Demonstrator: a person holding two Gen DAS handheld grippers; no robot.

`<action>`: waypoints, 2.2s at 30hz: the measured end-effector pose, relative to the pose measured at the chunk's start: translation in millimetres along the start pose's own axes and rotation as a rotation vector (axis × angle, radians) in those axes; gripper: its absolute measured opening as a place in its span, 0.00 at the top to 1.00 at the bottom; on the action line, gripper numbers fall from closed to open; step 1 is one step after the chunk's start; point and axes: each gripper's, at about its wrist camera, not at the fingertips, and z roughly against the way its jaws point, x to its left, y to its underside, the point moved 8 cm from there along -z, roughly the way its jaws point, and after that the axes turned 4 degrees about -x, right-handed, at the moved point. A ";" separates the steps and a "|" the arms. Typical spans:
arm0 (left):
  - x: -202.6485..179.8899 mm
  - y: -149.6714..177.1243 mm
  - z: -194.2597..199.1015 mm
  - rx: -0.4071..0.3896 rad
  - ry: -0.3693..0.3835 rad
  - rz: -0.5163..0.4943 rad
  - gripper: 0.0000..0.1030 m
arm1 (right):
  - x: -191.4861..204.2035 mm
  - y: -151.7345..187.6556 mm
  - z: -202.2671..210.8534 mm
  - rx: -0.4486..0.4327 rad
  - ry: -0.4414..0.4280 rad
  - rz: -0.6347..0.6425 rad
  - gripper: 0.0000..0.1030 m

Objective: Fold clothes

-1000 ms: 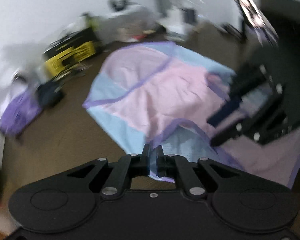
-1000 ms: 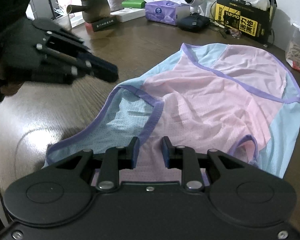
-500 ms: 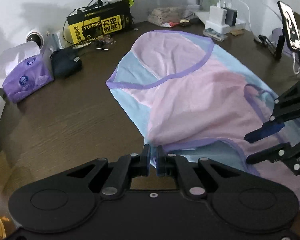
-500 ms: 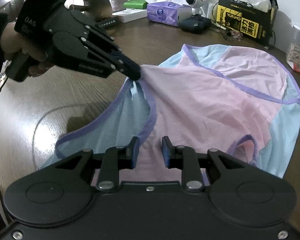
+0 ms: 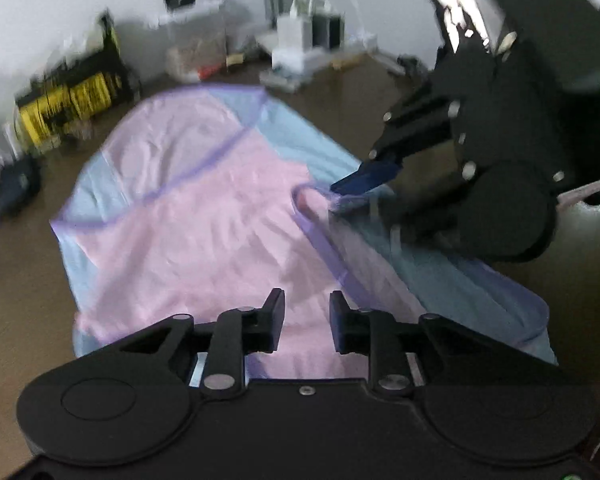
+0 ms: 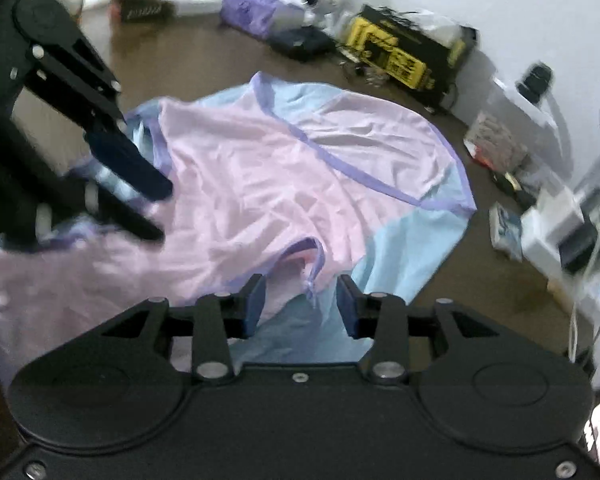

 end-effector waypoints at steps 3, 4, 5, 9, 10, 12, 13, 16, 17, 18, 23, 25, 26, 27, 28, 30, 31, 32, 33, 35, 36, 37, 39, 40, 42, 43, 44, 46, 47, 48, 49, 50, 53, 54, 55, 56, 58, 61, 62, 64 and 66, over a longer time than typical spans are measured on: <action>-2.3 5.7 1.6 0.000 -0.002 0.018 0.74 | -5.7 3.4 10.4 -0.032 0.068 0.043 0.96; -1.9 7.4 2.4 -0.002 0.001 0.031 0.73 | -7.9 5.0 14.1 -0.039 0.083 0.041 0.96; -1.4 9.1 3.1 -0.004 0.005 0.044 0.72 | -15.9 11.3 21.1 -0.049 0.123 0.017 0.96; -1.8 10.8 4.0 -0.008 0.003 0.043 0.69 | -24.2 22.9 28.4 -0.064 0.182 0.016 0.96; -2.9 10.9 4.0 -0.007 0.004 0.040 0.68 | -23.7 25.3 27.1 -0.045 0.182 0.006 0.94; -4.1 10.6 3.4 -0.003 0.008 0.032 0.67 | -22.3 27.8 25.1 -0.019 0.177 -0.009 0.82; -4.6 10.2 3.2 0.002 0.009 0.029 0.67 | -21.4 27.9 24.4 -0.013 0.172 -0.013 0.74; -7.6 9.8 2.9 0.009 0.012 0.019 0.67 | -17.4 23.2 25.0 -0.022 0.172 -0.038 0.67; -8.6 9.9 2.8 0.008 0.011 0.014 0.66 | -15.7 21.3 24.7 -0.026 0.171 -0.038 0.66; -9.3 10.2 2.5 0.006 0.010 0.008 0.65 | -12.3 18.7 22.5 -0.028 0.166 -0.026 0.66; -8.6 12.8 3.3 -0.010 0.019 0.013 0.63 | -22.0 14.9 9.8 -0.030 0.179 -0.056 0.83; -9.3 13.0 3.2 -0.016 0.019 0.010 0.63 | -34.4 20.2 4.9 -0.009 0.194 -0.125 0.82; -9.6 13.2 3.2 -0.019 0.019 0.008 0.62 | -41.3 24.9 -0.2 0.018 0.177 -0.178 0.78; -9.7 13.1 3.1 -0.019 0.020 0.009 0.62 | -46.4 27.2 -2.7 0.024 0.148 -0.233 0.76; -8.8 12.1 4.3 -0.015 0.021 0.016 0.62 | -48.5 27.2 -2.0 0.021 0.136 -0.258 0.68; -5.6 8.4 10.6 -0.008 0.024 0.042 0.62 | -50.6 24.9 4.7 0.010 0.092 -0.310 0.52; -2.5 5.7 16.4 -0.021 0.024 0.062 0.62 | -50.0 23.7 8.4 0.007 0.080 -0.320 0.36; 2.9 1.7 26.4 -0.059 0.021 0.093 0.61 | -49.3 20.3 18.0 -0.003 0.070 -0.327 0.28; 9.9 -0.9 35.3 -0.089 0.011 0.128 0.61 | -47.1 14.8 31.2 -0.027 0.055 -0.320 0.28; 29.8 -0.5 47.8 -0.122 -0.039 0.209 0.61 | -40.9 3.8 47.1 -0.043 -0.028 -0.318 0.28; 39.8 2.3 48.7 -0.123 -0.076 0.237 0.61 | -38.9 -0.8 49.4 -0.053 -0.068 -0.324 0.28; 47.5 6.1 45.7 -0.111 -0.104 0.254 0.61 | -38.2 -5.6 49.8 -0.063 -0.104 -0.330 0.28; 62.8 13.7 40.0 -0.087 -0.160 0.287 0.61 | -31.9 -41.9 38.6 -0.121 -0.248 -0.364 0.28; 68.1 16.7 37.1 -0.077 -0.180 0.297 0.61 | -30.4 -46.5 36.6 -0.127 -0.255 -0.365 0.29; 70.8 19.7 31.5 -0.064 -0.195 0.290 0.61 | -25.3 -94.0 4.7 -0.162 -0.318 -0.342 0.31; 71.1 20.6 28.3 -0.046 -0.201 0.285 0.61 | -25.6 -104.1 -5.0 -0.165 -0.337 -0.332 0.34; 70.9 21.9 23.8 -0.021 -0.207 0.281 0.61 | -22.8 -123.4 -29.9 -0.144 -0.389 -0.305 0.35; 70.0 25.1 18.1 0.010 -0.204 0.300 0.61 | -19.0 -149.6 -66.4 -0.100 -0.467 -0.263 0.38; 69.8 28.5 15.5 0.029 -0.206 0.322 0.61 | -17.0 -161.2 -87.8 -0.065 -0.504 -0.233 0.42; 70.3 30.9 15.0 0.035 -0.213 0.335 0.61 | -16.0 -171.6 -108.3 -0.033 -0.522 -0.201 0.44; 70.7 31.8 16.1 0.031 -0.222 0.339 0.61 | -15.8 -177.0 -119.1 -0.016 -0.531 -0.190 0.47; 70.3 33.3 17.4 0.028 -0.229 0.344 0.61 | -15.6 -182.4 -129.5 0.000 -0.540 -0.179 0.52; 69.7 35.0 18.8 0.028 -0.235 0.348 0.61 | -12.6 -197.1 -161.2 0.061 -0.581 -0.162 0.62; 69.6 35.4 19.3 0.027 -0.237 0.348 0.61 | -11.6 -198.3 -167.5 0.074 -0.585 -0.161 0.63; 69.1 36.0 20.4 0.023 -0.237 0.346 0.61 | -10.6 -199.6 -173.8 0.087 -0.590 -0.159 0.79; 68.6 36.6 21.4 0.019 -0.238 0.345 0.61 | -9.5 -200.6 -182.0 0.103 -0.587 -0.151 0.99; 67.7 37.9 23.4 0.012 -0.239 0.342 0.61 | -13.9 -206.7 -188.0 0.078 -0.579 -0.168 0.99; 68.6 37.3 22.6 0.014 -0.240 0.340 0.61 | -32.9 -217.0 -191.2 0.015 -0.555 -0.283 0.99; 71.6 35.2 23.1 0.019 -0.245 0.353 0.61 | -33.6 -216.3 -193.5 0.015 -0.554 -0.291 0.99; 80.7 28.5 42.5 -0.056 -0.282 0.394 0.60 | -33.4 -214.4 -195.6 0.018 -0.555 -0.297 0.98; 93.8 27.1 53.9 -0.087 -0.323 0.418 0.60 | -26.8 -210.1 -194.4 0.021 -0.560 -0.273 0.98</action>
